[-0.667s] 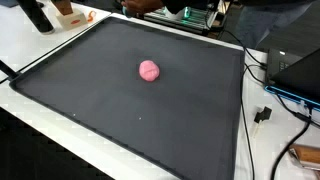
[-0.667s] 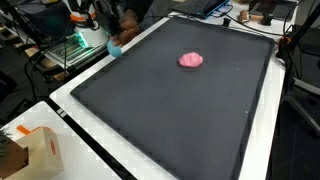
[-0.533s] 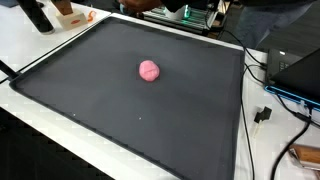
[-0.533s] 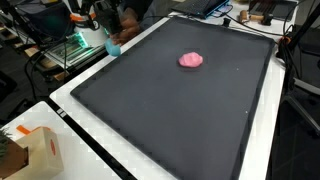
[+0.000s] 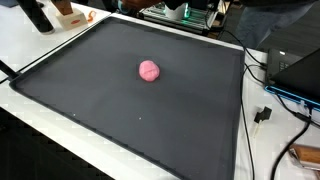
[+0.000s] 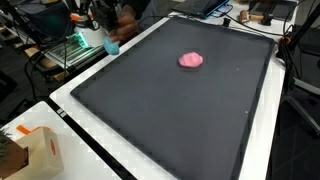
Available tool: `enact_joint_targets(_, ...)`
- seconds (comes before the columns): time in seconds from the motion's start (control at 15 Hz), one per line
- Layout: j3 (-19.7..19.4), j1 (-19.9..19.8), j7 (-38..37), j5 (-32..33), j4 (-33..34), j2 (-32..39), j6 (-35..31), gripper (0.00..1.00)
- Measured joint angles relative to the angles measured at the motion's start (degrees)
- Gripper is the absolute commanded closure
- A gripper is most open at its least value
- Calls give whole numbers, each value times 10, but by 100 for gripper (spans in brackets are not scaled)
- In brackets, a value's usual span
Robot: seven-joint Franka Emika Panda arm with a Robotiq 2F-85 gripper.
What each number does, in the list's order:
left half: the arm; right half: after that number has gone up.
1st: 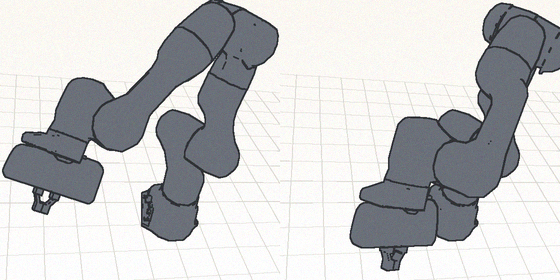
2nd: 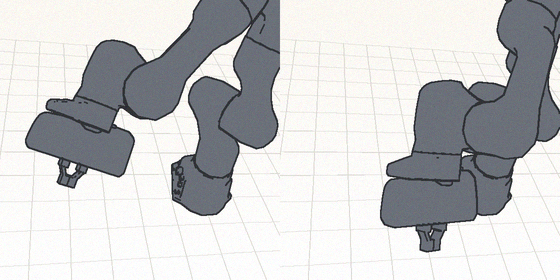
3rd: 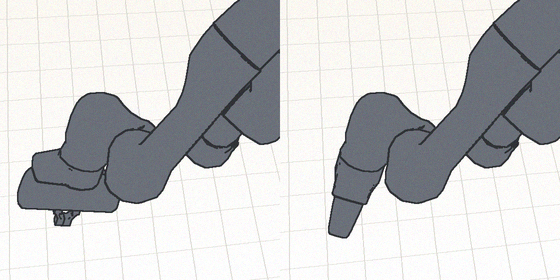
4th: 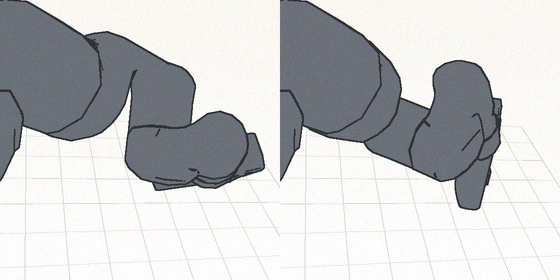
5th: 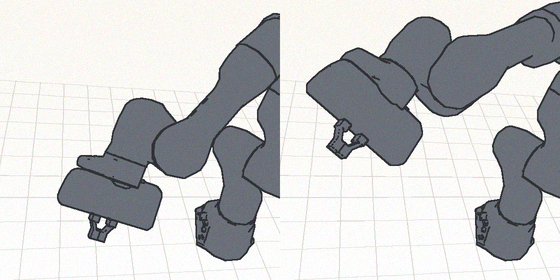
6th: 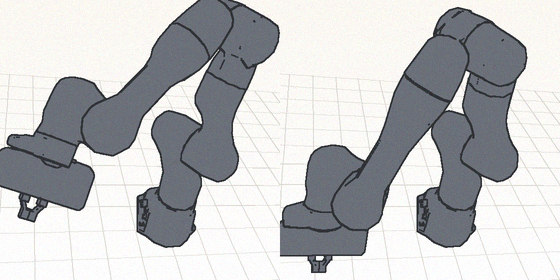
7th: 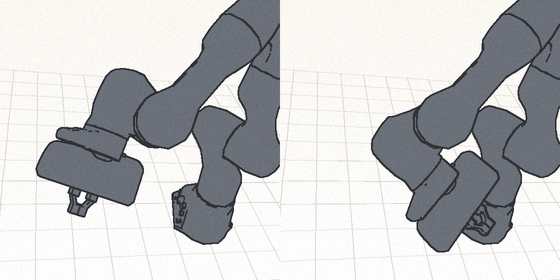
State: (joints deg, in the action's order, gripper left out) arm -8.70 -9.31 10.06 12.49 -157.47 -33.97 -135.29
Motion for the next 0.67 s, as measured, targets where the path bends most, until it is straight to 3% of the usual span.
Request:
enact_joint_targets(0.27, -3, 0, 6, 0, 0, 0, -5, 73)
enact_joint_targets(0.33, -3, 1, 6, -1, 0, 0, -5, 75)
enact_joint_targets(0.4, -3, 1, 6, -1, 1, 0, -7, 75)
enact_joint_targets(0.47, -4, 1, 7, -1, 1, 1, -8, 50)
enact_joint_targets(0.67, -5, 1, 12, -1, 1, 4, -8, 50)
